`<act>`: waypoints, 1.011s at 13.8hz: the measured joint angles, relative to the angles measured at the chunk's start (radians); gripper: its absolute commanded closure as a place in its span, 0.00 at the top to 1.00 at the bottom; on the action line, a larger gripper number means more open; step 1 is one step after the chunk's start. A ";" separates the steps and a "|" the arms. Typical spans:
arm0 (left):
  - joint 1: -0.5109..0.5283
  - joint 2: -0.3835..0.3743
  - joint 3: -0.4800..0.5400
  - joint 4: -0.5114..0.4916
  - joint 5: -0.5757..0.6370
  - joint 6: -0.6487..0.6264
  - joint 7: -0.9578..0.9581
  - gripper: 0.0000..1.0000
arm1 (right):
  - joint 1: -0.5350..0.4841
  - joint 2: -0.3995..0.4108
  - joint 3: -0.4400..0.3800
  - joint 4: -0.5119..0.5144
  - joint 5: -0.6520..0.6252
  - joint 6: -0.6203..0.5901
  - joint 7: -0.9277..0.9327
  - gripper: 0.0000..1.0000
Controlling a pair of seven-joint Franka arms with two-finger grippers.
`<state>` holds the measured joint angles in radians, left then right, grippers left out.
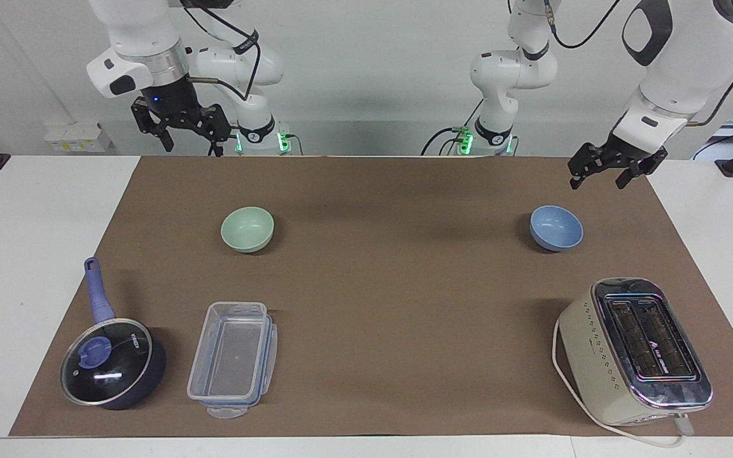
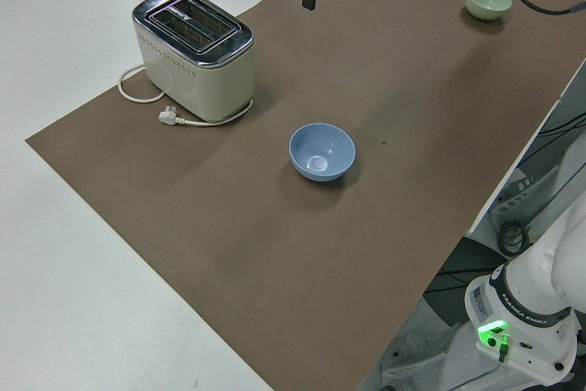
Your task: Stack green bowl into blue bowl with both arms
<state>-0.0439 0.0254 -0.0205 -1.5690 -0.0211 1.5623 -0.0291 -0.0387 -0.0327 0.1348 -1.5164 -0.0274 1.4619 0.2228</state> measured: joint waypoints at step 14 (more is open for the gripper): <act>0.001 -0.008 0.000 -0.012 0.000 0.000 0.002 1.00 | -0.002 0.000 0.000 -0.001 0.001 0.000 0.000 1.00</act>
<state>-0.0434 0.0175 -0.0202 -1.5813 -0.0211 1.5623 -0.0272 -0.0412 -0.0327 0.1348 -1.5172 -0.0267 1.4619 0.2230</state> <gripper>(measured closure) 0.000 0.000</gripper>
